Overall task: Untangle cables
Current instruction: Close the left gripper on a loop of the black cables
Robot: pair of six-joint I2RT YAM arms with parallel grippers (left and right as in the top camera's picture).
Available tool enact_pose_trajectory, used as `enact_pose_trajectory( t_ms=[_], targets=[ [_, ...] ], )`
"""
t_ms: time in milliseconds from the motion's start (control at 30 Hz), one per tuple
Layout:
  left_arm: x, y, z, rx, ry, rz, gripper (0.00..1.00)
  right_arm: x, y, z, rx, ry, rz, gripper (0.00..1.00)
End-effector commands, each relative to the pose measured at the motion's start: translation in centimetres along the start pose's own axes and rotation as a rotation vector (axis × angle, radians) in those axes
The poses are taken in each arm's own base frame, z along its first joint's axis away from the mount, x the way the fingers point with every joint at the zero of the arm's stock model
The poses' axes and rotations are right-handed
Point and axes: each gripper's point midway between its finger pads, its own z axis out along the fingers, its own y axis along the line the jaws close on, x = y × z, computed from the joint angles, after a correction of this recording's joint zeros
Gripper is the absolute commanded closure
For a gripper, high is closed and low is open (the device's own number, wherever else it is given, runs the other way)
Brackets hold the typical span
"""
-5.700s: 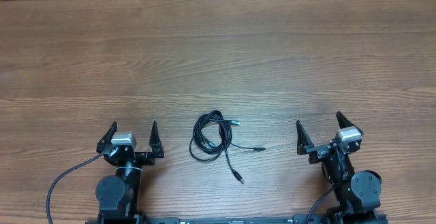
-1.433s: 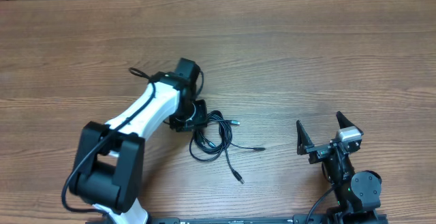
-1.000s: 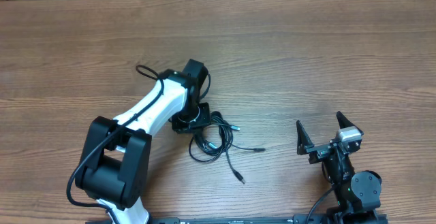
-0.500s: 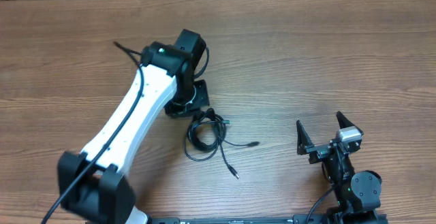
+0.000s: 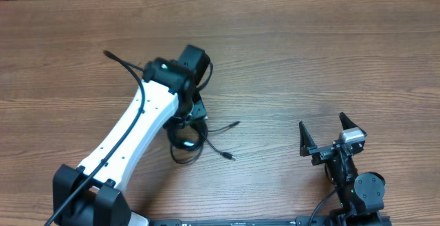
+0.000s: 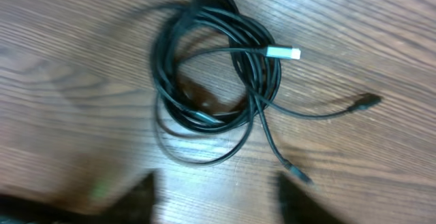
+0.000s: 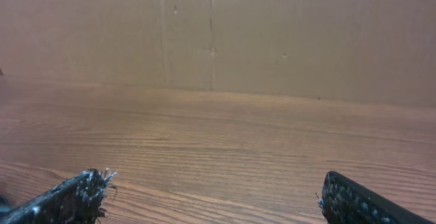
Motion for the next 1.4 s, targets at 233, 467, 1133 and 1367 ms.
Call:
enact_pose_trajectory(
  t_ms=[233, 467, 1133, 1367],
  targets=[
    [2.7, -3.3, 5.0, 0.186, 0.128, -0.036, 0.00, 0.2, -0.1, 0.0, 0.006, -0.004, -0.001, 0.00],
    [1.7, -4.7, 5.2, 0.235, 0.090, -0.111, 0.00, 0.2, -0.1, 0.0, 0.006, -0.004, -0.001, 0.00],
    [1.4, -4.8, 6.4, 0.098, -0.072, -0.320, 0.24, 0.2, -0.1, 0.0, 0.006, -0.004, -0.001, 0.00],
    [1.3, -3.5, 7.1, 0.034, -0.093, -0.417, 0.33, 0.2, -0.1, 0.0, 0.006, -0.004, -0.001, 0.00]
  ],
)
